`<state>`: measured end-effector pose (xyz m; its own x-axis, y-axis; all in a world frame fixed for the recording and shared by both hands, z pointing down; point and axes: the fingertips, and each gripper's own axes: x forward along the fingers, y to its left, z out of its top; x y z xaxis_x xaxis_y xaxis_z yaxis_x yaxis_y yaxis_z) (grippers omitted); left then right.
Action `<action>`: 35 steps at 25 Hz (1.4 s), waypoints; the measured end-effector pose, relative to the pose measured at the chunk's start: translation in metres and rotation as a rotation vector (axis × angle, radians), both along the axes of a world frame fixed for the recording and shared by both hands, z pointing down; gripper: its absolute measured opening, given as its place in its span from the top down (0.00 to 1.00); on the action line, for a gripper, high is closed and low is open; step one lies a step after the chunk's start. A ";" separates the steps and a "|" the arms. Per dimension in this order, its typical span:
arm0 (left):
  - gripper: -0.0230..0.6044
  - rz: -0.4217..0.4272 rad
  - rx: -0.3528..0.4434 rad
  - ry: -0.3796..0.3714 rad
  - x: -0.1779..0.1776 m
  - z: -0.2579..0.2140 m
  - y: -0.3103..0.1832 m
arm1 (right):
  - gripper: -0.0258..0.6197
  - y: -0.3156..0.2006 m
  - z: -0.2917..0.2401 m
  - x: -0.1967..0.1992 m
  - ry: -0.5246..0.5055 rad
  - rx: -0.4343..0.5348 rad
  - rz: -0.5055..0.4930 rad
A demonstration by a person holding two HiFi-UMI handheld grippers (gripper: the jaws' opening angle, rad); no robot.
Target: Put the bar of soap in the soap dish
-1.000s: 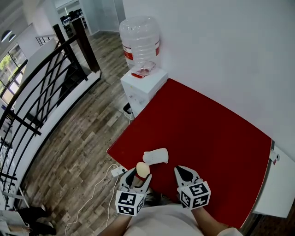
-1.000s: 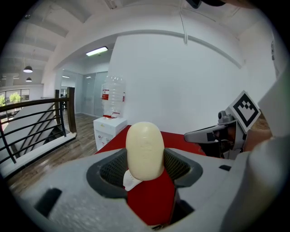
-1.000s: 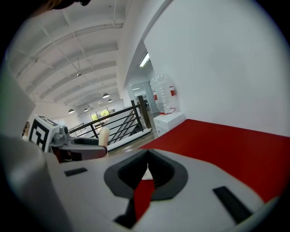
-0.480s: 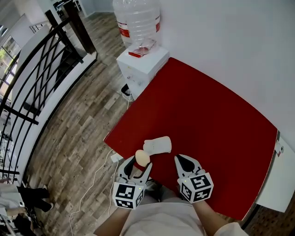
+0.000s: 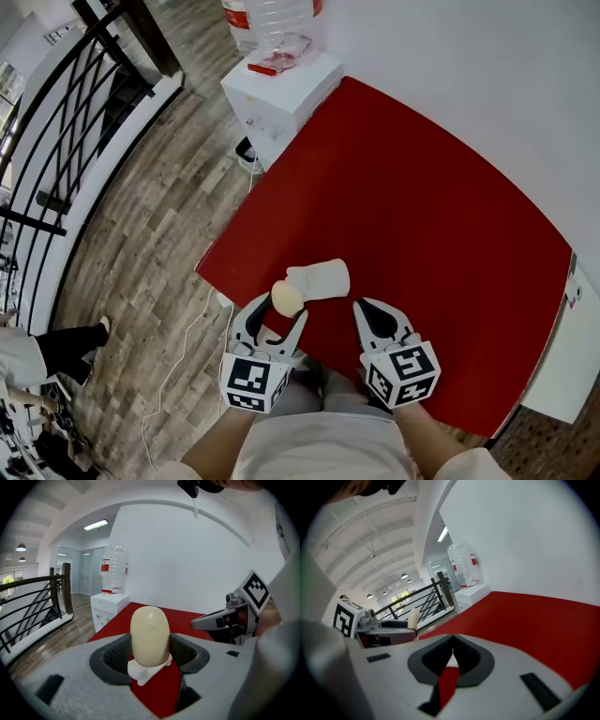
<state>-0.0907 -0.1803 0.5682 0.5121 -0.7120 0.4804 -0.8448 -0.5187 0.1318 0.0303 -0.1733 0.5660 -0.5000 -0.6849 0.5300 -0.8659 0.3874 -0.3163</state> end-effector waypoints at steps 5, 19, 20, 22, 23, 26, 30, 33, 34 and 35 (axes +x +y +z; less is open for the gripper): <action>0.55 0.252 0.026 -0.115 0.021 0.020 -0.010 | 0.95 -0.004 0.011 0.001 -0.010 -0.017 0.005; 0.55 0.863 -0.001 -0.339 0.061 0.092 -0.016 | 0.95 0.001 0.039 0.015 -0.034 -0.070 0.061; 0.55 0.871 -0.016 -0.341 0.062 0.098 -0.018 | 0.95 0.001 0.041 0.017 -0.036 -0.075 0.067; 0.55 0.885 -0.040 -0.347 0.064 0.109 -0.019 | 0.95 0.001 0.044 0.019 -0.040 -0.084 0.078; 0.55 0.892 -0.049 -0.350 0.065 0.114 -0.019 | 0.95 0.002 0.046 0.019 -0.043 -0.089 0.082; 0.55 0.907 -0.071 -0.357 0.067 0.127 -0.020 | 0.95 0.001 0.050 0.020 -0.052 -0.099 0.091; 0.55 0.938 -0.084 -0.377 0.068 0.141 -0.019 | 0.95 0.001 0.053 0.020 -0.066 -0.109 0.104; 0.55 0.949 -0.087 -0.390 0.067 0.148 -0.020 | 0.95 0.001 0.055 0.019 -0.078 -0.117 0.112; 0.55 0.952 -0.088 -0.393 0.067 0.151 -0.020 | 0.95 0.002 0.056 0.019 -0.083 -0.120 0.114; 0.55 0.957 -0.090 -0.398 0.067 0.153 -0.021 | 0.95 0.002 0.056 0.018 -0.087 -0.122 0.115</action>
<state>-0.0239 -0.2009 0.7210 0.6371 -0.0451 0.7694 -0.0766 -0.9971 0.0050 0.0485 -0.1712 0.6221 -0.4694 -0.6738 0.5706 -0.8698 0.2417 -0.4302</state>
